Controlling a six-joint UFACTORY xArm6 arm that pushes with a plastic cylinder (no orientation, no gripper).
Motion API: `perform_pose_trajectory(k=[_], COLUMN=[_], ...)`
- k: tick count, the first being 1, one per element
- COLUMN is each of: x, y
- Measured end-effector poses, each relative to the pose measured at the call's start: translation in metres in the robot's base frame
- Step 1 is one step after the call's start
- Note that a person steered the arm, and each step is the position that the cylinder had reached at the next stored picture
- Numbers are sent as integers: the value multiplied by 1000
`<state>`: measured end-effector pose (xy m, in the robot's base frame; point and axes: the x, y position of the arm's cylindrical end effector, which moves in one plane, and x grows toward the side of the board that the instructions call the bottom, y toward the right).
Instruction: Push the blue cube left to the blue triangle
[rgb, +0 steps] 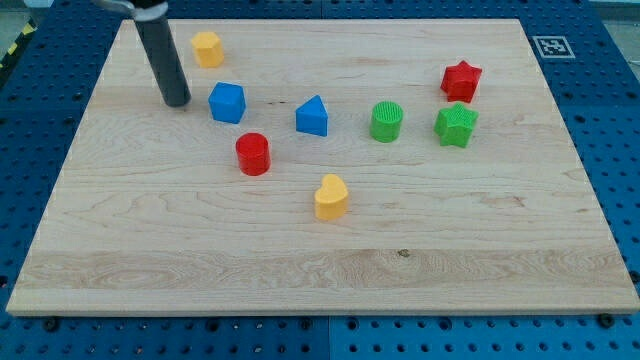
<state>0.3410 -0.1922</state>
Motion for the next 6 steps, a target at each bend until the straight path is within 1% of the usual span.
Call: perform_pose_trajectory(k=[1, 5, 6], x=[-11, 12, 12], y=[13, 63, 48])
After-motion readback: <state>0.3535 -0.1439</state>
